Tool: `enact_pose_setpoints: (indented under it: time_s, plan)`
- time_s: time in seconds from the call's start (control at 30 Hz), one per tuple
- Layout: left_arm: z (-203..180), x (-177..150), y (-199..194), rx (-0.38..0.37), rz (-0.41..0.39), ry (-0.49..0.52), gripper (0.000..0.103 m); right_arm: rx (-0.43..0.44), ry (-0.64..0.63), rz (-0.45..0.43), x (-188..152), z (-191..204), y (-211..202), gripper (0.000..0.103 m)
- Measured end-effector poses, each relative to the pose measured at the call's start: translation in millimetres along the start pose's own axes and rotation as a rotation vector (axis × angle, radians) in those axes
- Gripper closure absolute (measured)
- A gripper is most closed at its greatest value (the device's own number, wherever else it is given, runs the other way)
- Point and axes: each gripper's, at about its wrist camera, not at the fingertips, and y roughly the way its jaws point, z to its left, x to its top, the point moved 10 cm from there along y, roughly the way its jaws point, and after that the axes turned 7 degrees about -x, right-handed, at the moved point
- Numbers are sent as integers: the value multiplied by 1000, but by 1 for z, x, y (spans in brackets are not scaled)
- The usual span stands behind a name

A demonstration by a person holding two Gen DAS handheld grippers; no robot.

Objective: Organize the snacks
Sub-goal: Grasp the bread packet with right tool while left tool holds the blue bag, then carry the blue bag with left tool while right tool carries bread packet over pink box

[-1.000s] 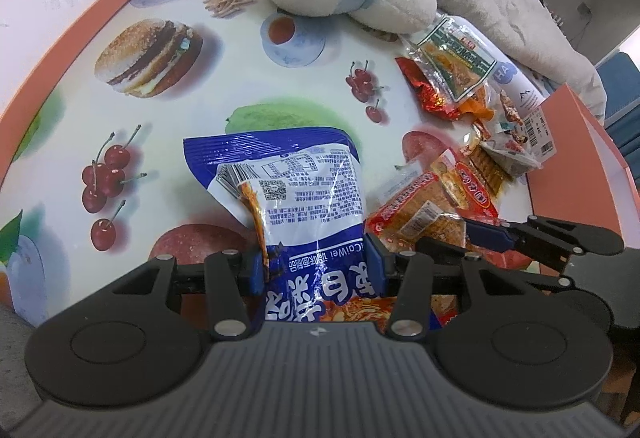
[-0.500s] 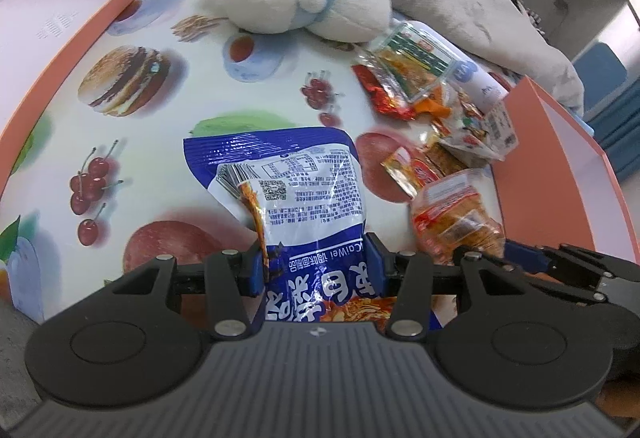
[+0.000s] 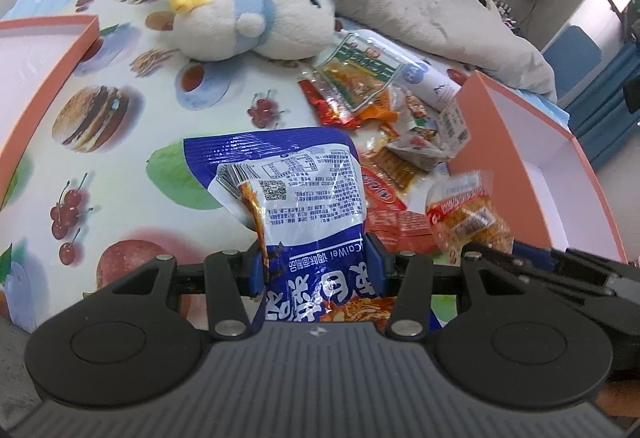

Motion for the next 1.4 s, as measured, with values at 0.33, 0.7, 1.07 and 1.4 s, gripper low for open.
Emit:
enact_pose_setpoints:
  time_s: [0.33,0.7,1.07,1.4]
  plan:
    - [-42,31,-27,-44,-64,68,49,-21,55,-80,36,-23,-42,67]
    - [-105,66,-38,-116,-111,150,49,-61,107,-201,79,-60,-81,67]
    - [-192,107,-36,-200,-153,257,49,-138,148,-313,116,-119,-118,67]
    - [-264,115,1,-252,-109,334,49,-208,198,-317,113,-178,-112,67]
